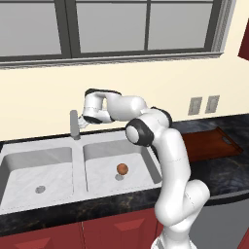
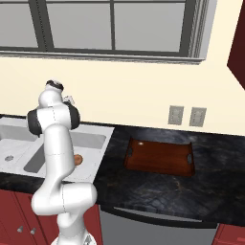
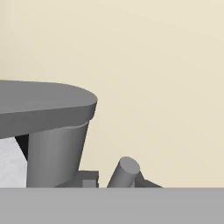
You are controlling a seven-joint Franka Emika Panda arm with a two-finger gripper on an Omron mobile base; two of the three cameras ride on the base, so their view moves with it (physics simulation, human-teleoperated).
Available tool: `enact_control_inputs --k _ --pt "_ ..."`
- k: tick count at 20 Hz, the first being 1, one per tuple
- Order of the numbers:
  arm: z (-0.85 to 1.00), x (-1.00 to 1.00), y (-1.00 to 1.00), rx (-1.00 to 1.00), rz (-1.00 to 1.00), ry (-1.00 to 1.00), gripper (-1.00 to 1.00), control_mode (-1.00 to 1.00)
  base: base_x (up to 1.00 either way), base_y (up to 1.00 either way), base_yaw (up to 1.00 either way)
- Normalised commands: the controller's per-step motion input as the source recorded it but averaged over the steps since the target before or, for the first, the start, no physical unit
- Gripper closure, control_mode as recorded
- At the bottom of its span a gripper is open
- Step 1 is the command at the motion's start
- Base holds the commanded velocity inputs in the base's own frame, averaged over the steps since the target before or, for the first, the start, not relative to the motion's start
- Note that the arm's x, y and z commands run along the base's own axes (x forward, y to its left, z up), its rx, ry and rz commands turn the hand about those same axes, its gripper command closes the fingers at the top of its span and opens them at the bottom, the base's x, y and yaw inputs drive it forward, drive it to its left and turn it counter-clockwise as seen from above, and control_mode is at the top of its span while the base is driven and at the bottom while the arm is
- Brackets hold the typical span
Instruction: Pick up all produce items and place them in the sink. Turn on the sink faucet to wash them. Then turn the sink off and put them in the tray.
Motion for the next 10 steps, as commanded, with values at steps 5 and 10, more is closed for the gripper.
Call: enact_control_inputs --k 5,10 --pt "-0.50 0.00 -0.95 0.16 0.00 0.01 1.00 -1.00 0.00 0.00 0.00" --pt "-0.48 0.00 -0.84 0.12 -0.04 0.08 1.00 -1.00 0.00 0.00 0.00"
